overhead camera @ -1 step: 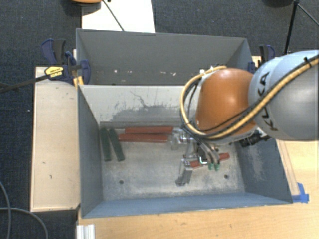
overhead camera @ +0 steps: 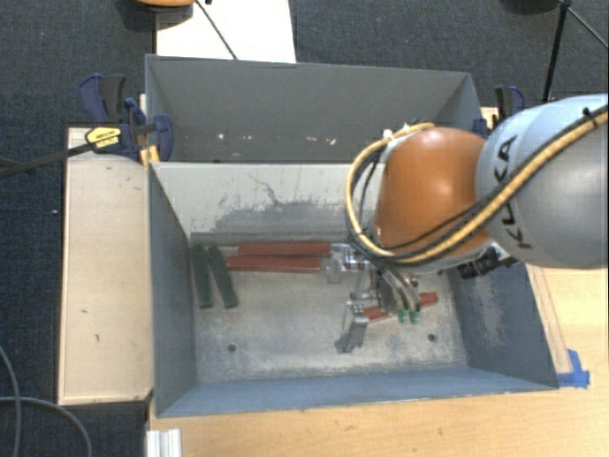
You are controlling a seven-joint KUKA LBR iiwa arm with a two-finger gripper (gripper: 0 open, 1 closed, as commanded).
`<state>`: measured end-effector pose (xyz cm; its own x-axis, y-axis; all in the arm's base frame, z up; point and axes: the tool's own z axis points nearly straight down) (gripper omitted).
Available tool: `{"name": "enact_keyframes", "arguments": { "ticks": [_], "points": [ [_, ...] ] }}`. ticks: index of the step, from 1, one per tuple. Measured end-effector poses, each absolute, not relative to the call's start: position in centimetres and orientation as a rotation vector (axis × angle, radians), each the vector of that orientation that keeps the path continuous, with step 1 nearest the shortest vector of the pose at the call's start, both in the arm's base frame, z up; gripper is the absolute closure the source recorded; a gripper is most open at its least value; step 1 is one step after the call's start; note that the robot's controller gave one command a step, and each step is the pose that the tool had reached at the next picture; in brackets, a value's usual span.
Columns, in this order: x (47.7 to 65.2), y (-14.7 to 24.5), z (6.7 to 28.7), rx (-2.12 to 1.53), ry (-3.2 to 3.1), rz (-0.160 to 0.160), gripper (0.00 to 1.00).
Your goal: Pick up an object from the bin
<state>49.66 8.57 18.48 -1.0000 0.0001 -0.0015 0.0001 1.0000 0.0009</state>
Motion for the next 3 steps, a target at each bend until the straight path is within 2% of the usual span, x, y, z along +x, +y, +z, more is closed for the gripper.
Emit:
{"name": "enact_keyframes", "arguments": {
  "ticks": [1,2,3],
  "points": [
    [50.9,-0.3,12.0,-0.060,3.139,-0.001,0.00],
    [50.6,0.2,12.7,-0.301,3.125,0.000,0.00],
    [52.7,-5.1,11.6,-0.241,3.128,0.000,0.00]
  ]
}}
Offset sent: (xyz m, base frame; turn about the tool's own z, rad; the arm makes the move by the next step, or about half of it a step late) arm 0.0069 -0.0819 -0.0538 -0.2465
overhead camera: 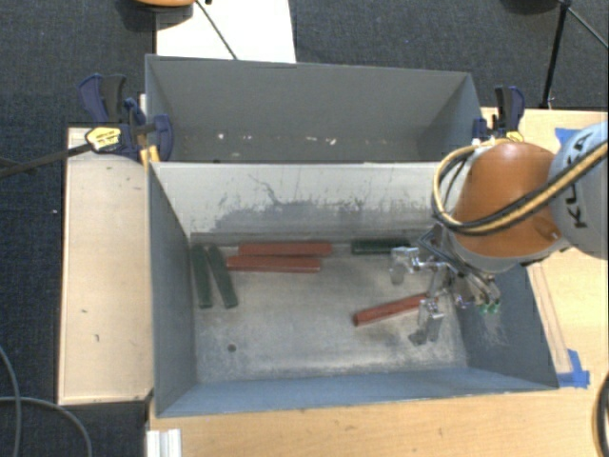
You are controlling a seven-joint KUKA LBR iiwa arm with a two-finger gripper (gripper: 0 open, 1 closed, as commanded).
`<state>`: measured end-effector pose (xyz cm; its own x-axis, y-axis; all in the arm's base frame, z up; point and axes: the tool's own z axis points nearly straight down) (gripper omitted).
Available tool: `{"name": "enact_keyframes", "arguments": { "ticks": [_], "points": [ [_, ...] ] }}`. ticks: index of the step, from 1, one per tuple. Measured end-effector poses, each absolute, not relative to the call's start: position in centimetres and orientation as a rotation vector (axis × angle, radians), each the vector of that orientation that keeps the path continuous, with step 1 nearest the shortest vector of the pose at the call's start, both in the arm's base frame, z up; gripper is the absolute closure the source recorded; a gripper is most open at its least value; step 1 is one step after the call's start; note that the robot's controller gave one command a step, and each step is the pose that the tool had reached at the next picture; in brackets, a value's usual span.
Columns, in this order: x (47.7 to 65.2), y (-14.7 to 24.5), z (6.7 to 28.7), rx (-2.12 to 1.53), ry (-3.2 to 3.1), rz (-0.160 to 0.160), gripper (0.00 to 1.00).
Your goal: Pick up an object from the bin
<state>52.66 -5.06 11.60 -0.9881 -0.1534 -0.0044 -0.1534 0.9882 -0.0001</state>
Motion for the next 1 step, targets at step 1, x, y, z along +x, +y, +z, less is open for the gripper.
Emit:
{"name": "enact_keyframes", "arguments": {
  "ticks": [1],
  "points": [
    [52.76,-4.65,7.10,-0.507,3.098,0.000,0.00]
  ]
}}
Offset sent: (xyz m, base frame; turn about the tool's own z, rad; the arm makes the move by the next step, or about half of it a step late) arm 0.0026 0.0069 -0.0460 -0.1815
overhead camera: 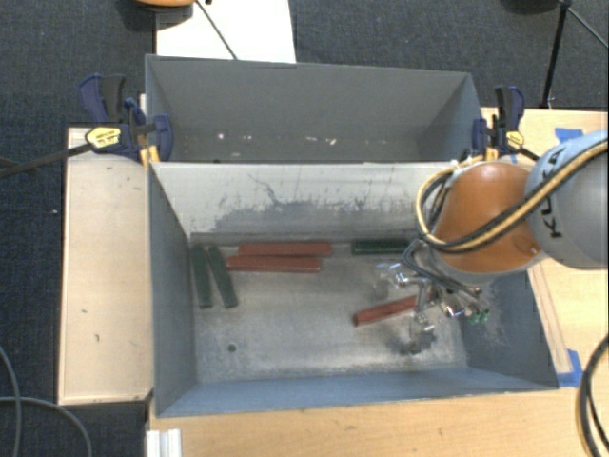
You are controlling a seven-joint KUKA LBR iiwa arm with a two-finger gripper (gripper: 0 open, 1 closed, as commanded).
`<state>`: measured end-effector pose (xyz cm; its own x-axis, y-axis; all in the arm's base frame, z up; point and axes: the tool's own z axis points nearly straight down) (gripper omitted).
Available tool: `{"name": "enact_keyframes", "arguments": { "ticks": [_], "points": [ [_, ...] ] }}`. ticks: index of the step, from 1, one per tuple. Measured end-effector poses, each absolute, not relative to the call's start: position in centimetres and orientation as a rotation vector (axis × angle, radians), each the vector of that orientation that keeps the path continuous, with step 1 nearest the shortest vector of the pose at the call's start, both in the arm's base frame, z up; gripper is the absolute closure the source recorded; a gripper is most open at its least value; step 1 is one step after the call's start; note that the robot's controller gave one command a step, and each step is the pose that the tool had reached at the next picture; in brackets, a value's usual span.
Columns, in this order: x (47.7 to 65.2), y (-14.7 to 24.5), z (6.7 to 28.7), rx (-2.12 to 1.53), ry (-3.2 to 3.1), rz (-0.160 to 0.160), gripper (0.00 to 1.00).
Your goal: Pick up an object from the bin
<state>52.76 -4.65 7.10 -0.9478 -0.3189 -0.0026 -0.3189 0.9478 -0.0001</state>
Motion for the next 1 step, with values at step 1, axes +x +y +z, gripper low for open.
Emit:
{"name": "enact_keyframes", "arguments": {
  "ticks": [1],
  "points": [
    [52.98,-4.36,7.04,-0.515,3.096,0.001,1.00]
  ]
}}
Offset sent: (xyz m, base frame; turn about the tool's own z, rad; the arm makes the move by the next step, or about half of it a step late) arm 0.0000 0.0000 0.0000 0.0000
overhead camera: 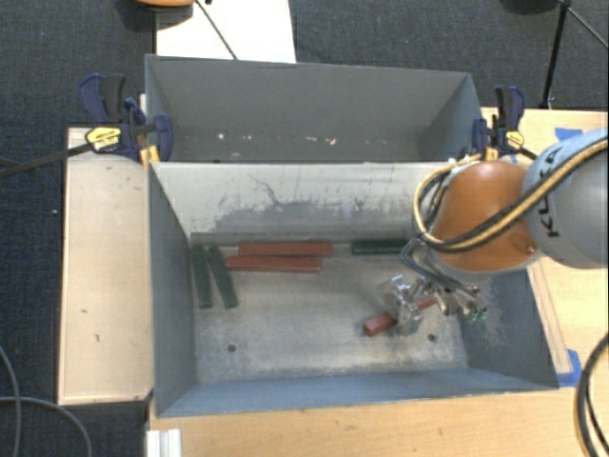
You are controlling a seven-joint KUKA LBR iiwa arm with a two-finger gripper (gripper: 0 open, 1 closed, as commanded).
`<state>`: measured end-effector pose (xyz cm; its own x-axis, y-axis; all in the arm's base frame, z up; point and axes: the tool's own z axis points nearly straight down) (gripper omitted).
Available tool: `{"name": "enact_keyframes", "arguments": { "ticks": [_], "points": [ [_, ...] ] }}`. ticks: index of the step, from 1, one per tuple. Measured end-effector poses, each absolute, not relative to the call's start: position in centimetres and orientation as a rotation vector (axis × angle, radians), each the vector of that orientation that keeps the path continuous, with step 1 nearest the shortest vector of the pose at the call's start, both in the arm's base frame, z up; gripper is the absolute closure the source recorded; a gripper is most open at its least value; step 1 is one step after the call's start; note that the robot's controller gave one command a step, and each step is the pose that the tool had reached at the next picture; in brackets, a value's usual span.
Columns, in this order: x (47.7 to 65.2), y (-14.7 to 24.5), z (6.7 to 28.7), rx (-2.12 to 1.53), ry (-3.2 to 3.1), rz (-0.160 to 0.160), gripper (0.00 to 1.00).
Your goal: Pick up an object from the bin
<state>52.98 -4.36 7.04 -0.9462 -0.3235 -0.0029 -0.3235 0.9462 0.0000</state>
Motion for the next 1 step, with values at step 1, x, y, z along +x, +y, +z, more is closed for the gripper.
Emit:
{"name": "enact_keyframes", "arguments": {
  "ticks": [1],
  "points": [
    [52.98,-4.36,7.04,-0.514,3.096,0.001,1.00]
  ]
}}
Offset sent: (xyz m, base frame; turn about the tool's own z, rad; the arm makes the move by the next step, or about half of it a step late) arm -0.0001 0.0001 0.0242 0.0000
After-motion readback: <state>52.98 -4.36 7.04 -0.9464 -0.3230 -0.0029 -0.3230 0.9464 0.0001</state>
